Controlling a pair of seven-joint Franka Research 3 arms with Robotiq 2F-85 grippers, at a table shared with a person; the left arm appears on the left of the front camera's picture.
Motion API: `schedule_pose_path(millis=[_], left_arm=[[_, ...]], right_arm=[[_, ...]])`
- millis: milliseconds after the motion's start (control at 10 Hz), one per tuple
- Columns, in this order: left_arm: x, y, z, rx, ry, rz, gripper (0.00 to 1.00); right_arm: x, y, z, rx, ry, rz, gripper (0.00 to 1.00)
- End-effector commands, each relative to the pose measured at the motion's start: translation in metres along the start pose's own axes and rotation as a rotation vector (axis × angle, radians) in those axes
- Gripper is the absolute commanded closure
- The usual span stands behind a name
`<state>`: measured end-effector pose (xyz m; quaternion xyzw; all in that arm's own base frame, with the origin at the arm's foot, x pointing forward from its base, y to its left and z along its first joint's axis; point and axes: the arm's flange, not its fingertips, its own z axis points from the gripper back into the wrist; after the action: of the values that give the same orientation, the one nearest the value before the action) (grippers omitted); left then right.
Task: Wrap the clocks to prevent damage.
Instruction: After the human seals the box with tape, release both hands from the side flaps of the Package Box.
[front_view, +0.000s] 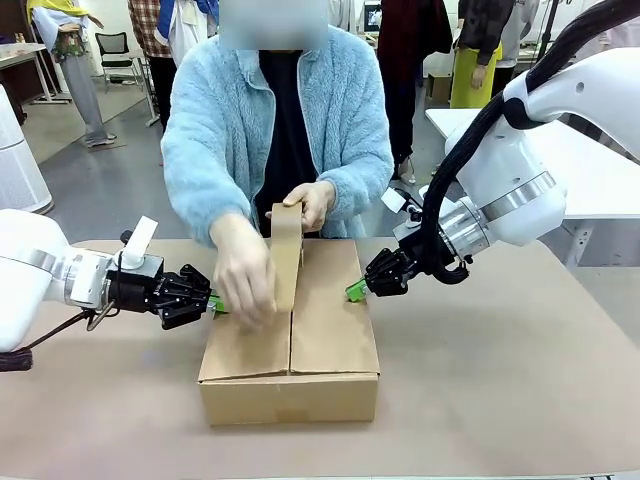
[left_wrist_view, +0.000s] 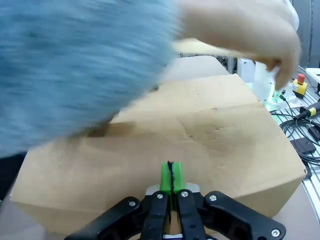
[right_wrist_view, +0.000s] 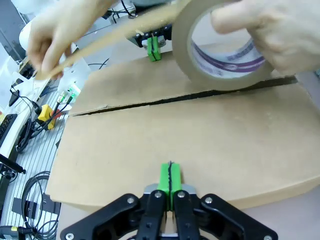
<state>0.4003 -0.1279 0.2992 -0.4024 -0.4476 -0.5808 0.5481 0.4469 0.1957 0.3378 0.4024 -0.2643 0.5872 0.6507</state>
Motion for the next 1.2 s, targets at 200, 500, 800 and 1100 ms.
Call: schedule_pose_path(millis=[200,500,800,1100], left_arm=[[-0.0027,-0.0011,0.0002,0.005,0.008,-0.006,1.00],[-0.0027,-0.0011,0.0002,0.005,0.008,-0.006,1.00],[-0.0027,-0.0011,0.0002,0.005,0.008,-0.006,1.00],[-0.0027,-0.0011,0.0002,0.005,0.008,-0.006,1.00]], right_arm=[[-0.0040,0.0001,-0.0040,-0.005,-0.006,-0.016,0.99],[-0.0040,0.0001,-0.0040,-0.005,-0.006,-0.016,0.99],[-0.0040,0.0001,-0.0040,-0.005,-0.006,-0.016,0.99],[-0.0040,0.0001,-0.0040,-0.005,-0.006,-0.016,0.99]])
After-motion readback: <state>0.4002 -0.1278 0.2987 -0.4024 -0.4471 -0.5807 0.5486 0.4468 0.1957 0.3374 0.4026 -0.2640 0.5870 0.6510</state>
